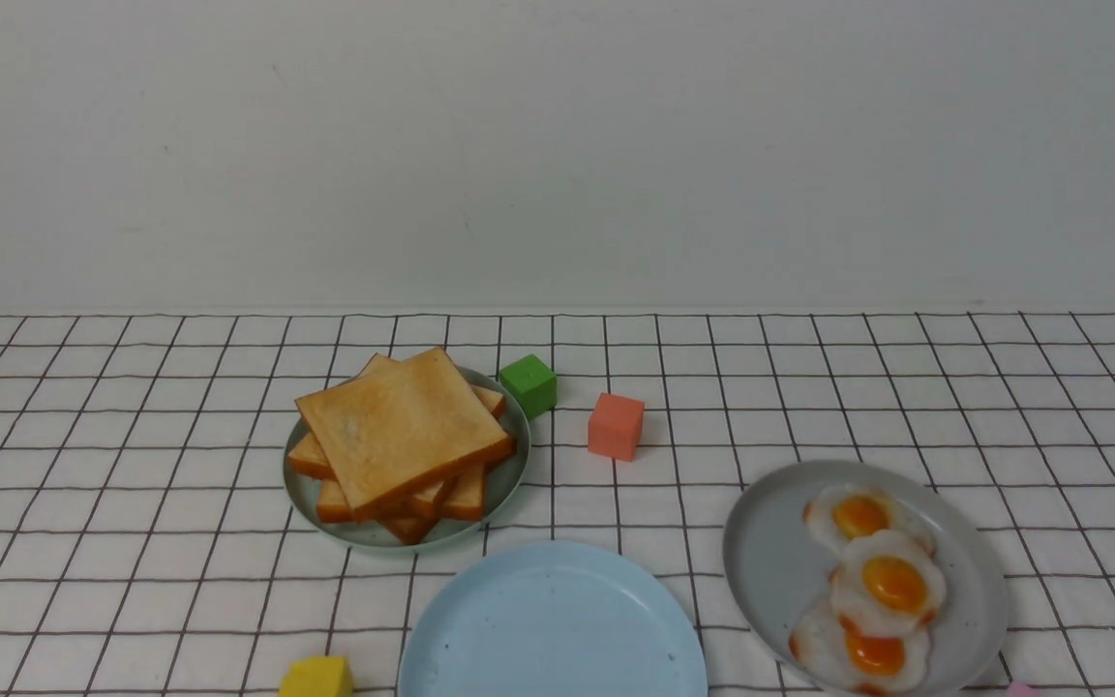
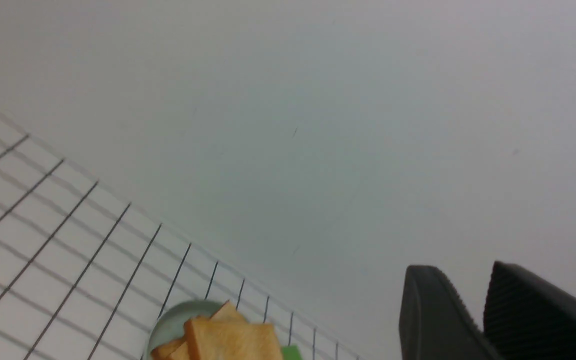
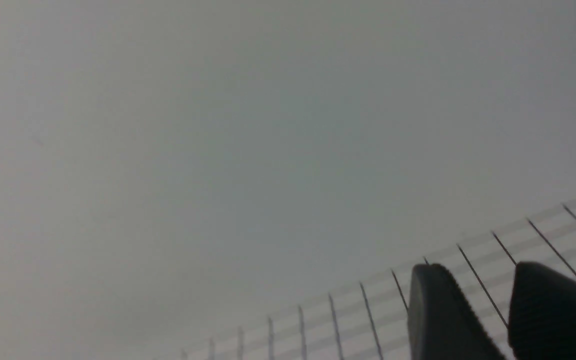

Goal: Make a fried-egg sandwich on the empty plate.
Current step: Use the left arm to grab a slice of bread

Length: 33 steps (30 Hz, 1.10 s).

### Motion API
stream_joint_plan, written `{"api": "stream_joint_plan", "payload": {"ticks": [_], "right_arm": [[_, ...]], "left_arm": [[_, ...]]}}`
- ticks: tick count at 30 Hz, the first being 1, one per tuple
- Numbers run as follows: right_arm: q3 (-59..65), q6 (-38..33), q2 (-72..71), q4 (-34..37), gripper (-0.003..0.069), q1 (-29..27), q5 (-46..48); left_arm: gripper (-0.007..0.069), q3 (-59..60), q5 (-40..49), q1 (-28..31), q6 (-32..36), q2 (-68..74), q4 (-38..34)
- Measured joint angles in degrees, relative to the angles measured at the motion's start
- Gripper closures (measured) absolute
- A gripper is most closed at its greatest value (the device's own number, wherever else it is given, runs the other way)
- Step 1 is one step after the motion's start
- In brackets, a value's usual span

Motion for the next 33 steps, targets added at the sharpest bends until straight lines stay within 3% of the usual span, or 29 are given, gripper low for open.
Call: {"api": "stream_joint_plan", "payload": {"ticks": [7,15,18,24,25,28,33], "right_arm": [[-1.92,-3.23,11.24,3.58,0.0419,0.00,9.15],[-1.97,-3.48,12.78,5.88,0.0419,3.70,11.94],[-2.14,-5.79,13.40,6.42,0.0419,6.54,13.07],[-2.26,-23.08,16.04,18.38,0.0419,13.37,19.77],[-2.26,-23.08,16.04,18.83,0.0419,13.37,19.77],[-2.26,-31.48,17.29,24.47,0.0417,15.44,22.12],[-2.26,-36.20,17.74,27.28,0.0411,15.68,21.67]], "left_arm": [[0.0433,-0.29,2.36,-5.76,1.12,11.16,3.92],[0.0429,-0.70,4.69,-6.51,5.19,27.09,-1.39],[0.0429,-3.19,5.61,-6.51,11.34,35.14,-7.86],[0.0428,-12.40,12.78,-3.72,27.41,47.16,-22.08],[0.0428,-13.25,13.17,-3.15,28.59,47.94,-23.26],[0.0428,-20.60,22.22,3.03,38.53,54.29,-33.34],[0.0408,-25.86,30.04,9.41,51.68,60.84,-41.48]]}}
